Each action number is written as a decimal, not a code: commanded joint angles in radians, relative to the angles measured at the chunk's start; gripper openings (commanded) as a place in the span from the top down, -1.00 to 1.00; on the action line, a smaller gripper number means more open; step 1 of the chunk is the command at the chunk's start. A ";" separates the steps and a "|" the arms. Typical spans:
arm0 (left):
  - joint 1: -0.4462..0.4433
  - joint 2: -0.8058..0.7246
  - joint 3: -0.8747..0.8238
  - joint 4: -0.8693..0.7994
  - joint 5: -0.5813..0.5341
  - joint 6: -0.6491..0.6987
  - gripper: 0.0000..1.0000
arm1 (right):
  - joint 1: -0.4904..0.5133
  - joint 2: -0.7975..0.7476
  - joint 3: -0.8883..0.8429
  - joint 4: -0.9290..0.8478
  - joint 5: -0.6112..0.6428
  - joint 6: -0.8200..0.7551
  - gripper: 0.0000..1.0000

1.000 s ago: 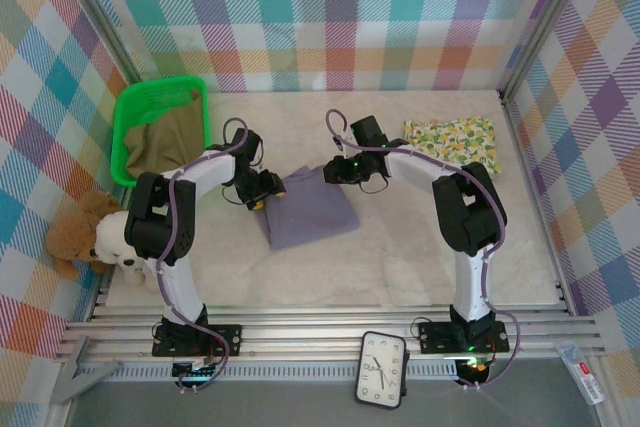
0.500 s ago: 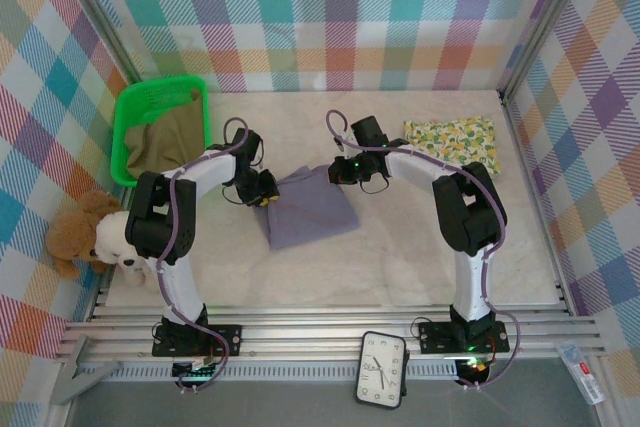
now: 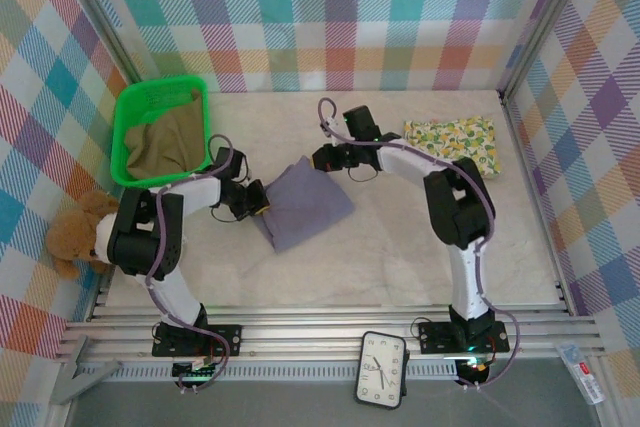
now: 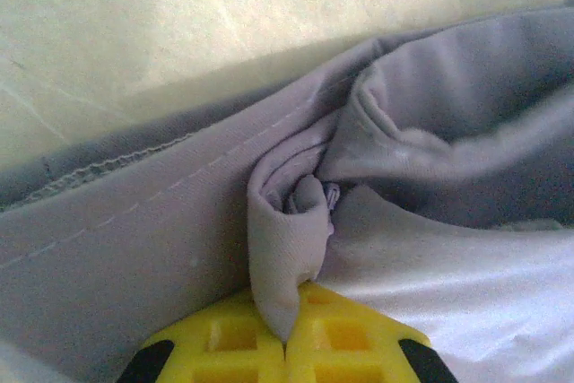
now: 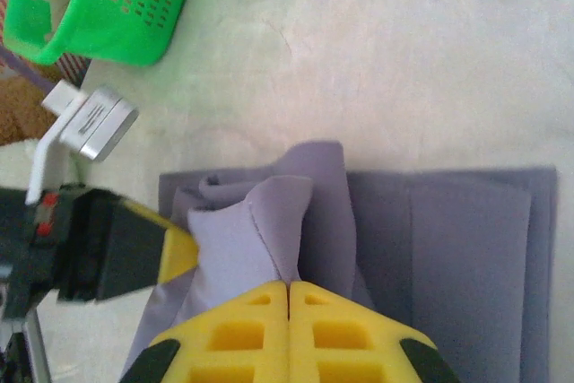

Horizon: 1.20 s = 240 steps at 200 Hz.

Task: Fold and stack the skirts

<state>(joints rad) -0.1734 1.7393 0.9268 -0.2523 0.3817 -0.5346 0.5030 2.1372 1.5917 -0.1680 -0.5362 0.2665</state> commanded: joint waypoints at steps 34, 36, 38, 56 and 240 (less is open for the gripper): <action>0.037 -0.052 -0.158 0.150 -0.018 0.011 1.00 | -0.023 0.254 0.347 -0.161 -0.075 -0.046 0.89; 0.039 -0.052 -0.158 0.149 -0.020 0.012 1.00 | -0.023 0.260 0.357 -0.170 -0.077 -0.046 0.88; 0.040 -0.052 -0.158 0.147 -0.021 0.011 1.00 | -0.023 0.266 0.366 -0.179 -0.077 -0.047 0.87; 0.057 -0.049 -0.154 0.131 -0.017 0.004 0.83 | -0.024 0.280 0.407 -0.233 -0.064 -0.049 0.71; -0.113 -0.070 0.035 0.115 0.059 -0.444 0.36 | 0.072 0.019 0.025 -0.245 0.137 0.307 1.00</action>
<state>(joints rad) -0.2710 1.6070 0.9699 -0.1661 0.4217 -0.8944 0.5621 2.1078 1.5787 -0.4053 -0.3843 0.5140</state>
